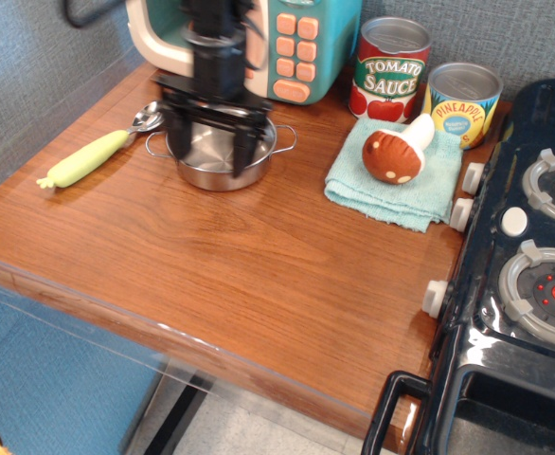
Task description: Move the yellow spoon to the lower right of the table.
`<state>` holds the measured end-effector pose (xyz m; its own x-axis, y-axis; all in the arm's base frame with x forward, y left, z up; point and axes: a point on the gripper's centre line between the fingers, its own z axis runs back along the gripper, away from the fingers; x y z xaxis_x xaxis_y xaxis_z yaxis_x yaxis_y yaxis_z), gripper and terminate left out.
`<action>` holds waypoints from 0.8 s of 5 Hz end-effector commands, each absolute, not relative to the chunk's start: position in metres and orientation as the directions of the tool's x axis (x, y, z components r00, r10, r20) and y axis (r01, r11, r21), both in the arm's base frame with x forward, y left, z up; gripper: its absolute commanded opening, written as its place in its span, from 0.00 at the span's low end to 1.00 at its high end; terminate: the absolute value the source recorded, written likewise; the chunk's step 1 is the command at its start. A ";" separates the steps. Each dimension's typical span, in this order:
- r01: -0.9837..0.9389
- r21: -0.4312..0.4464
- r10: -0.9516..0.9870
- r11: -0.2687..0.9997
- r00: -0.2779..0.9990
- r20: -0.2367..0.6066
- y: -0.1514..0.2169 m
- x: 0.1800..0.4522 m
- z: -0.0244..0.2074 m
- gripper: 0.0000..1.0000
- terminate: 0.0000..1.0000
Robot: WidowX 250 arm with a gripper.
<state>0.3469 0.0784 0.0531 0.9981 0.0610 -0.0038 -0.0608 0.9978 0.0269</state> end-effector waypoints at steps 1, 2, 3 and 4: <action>0.036 0.152 -0.053 0.988 0.993 0.109 0.142 0.324 0.099 1.00 0.00; 0.030 0.200 -0.049 0.979 0.995 0.091 0.166 0.321 0.101 1.00 0.00; 0.027 0.190 -0.037 0.981 0.998 0.050 0.183 0.320 0.087 1.00 0.00; 0.022 0.192 -0.026 0.981 1.000 0.015 0.197 0.326 0.073 1.00 0.00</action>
